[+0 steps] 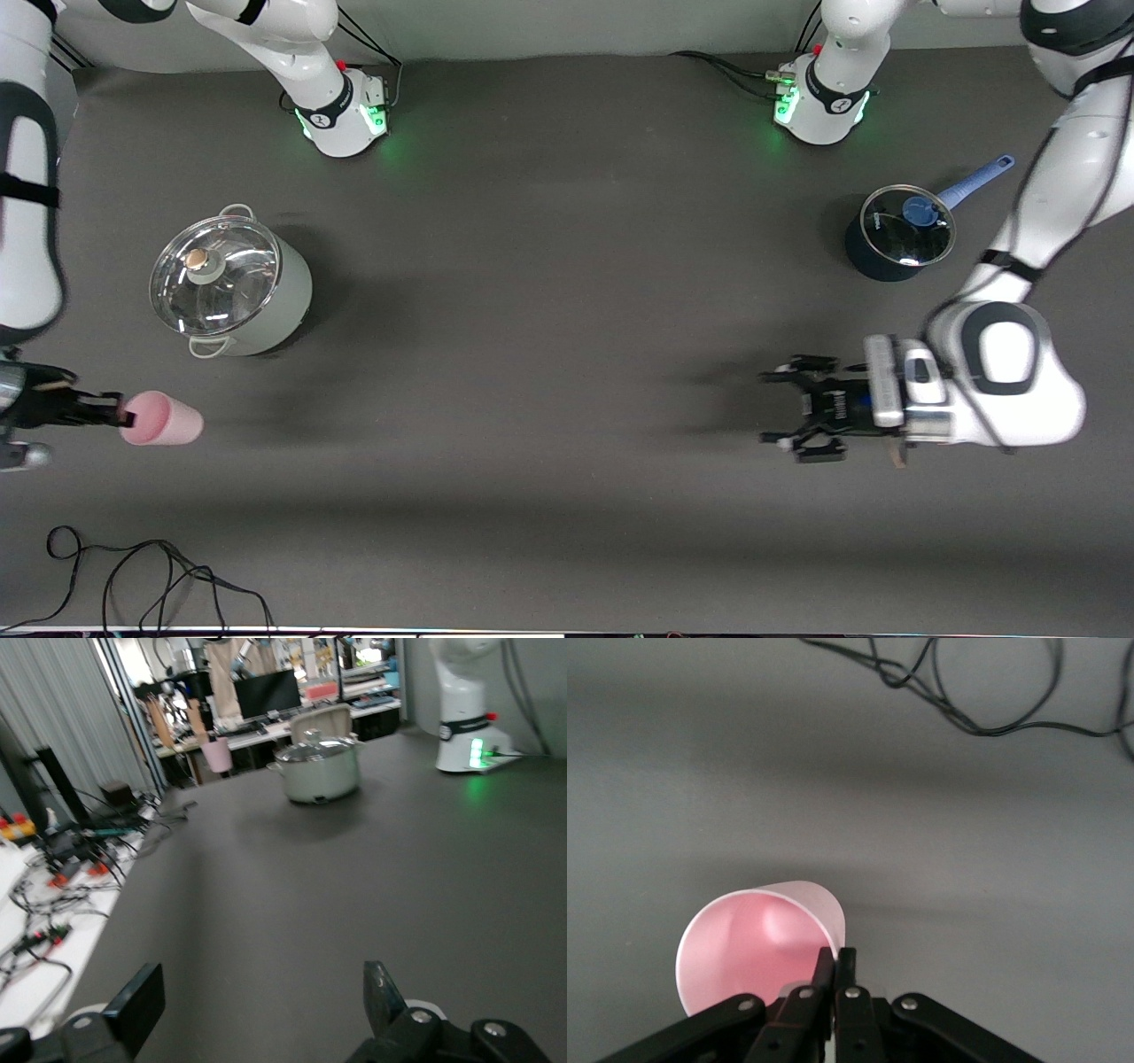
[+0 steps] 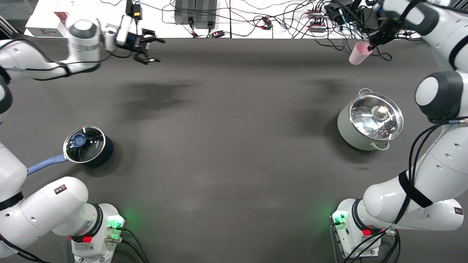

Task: Transfer pink cup from left to right arm
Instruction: 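Lower the cup onto the table while the left gripper withdraws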

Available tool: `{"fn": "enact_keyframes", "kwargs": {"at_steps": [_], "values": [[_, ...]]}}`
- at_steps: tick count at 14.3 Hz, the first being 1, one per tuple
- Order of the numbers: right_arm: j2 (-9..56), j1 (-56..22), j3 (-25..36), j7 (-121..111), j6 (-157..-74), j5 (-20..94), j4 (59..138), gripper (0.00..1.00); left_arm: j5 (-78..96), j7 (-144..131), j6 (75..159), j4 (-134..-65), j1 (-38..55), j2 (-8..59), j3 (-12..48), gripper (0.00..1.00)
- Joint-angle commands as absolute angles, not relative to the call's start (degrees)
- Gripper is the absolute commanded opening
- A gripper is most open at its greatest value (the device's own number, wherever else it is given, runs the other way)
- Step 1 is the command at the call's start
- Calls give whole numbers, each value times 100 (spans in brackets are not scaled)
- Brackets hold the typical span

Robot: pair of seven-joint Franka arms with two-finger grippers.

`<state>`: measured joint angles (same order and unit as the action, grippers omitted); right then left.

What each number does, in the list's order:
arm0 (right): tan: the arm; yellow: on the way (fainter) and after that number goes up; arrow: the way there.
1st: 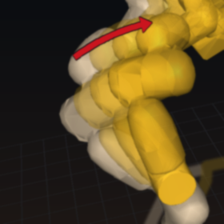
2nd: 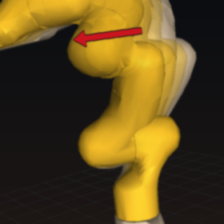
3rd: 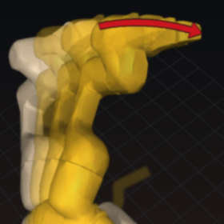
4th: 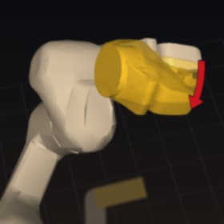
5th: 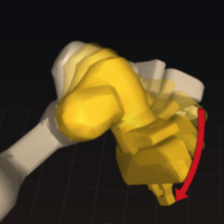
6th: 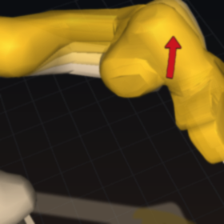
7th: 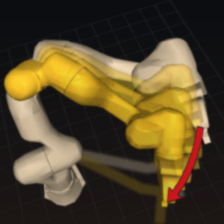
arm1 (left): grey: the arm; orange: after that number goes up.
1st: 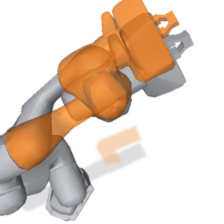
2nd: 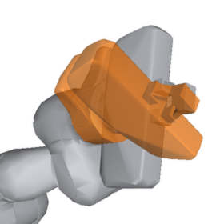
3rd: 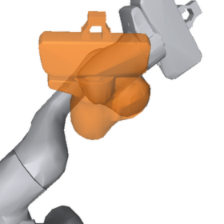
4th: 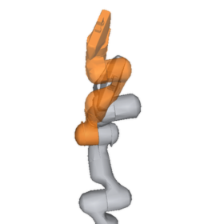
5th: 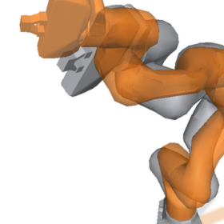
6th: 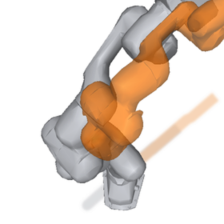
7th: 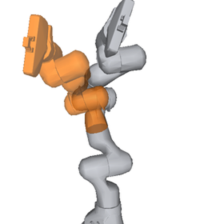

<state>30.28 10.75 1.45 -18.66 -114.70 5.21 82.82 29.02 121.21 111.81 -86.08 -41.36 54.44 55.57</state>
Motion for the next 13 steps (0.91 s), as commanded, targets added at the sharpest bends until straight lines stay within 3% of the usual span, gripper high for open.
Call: {"fn": "enact_keyframes", "kwargs": {"at_steps": [1, 6, 11, 12, 13], "values": [[3514, 905, 158, -1934, -12065, 212, 8253, 0, 2042, 11288, 10295, -8333, -4376, 5238, 5511, 100], [4121, 896, 158, -1986, -12735, 123, 8235, 0, 634, 9943, 9283, -8306, -5018, 4923, 5607, 100], [4342, 896, 158, -1995, -12902, 62, 8191, 0, -588, 8307, 8385, -8095, -5089, 3861, 5555, 100], [4368, 905, 158, -1995, -12911, 53, 8183, 6, -606, 8053, 8324, -8095, -5080, 3563, 5520, 100], [4368, 905, 158, -1995, -12902, 35, 8148, 61, -737, 7764, 8254, -8103, -5071, 3281, 5502, 100]]}}
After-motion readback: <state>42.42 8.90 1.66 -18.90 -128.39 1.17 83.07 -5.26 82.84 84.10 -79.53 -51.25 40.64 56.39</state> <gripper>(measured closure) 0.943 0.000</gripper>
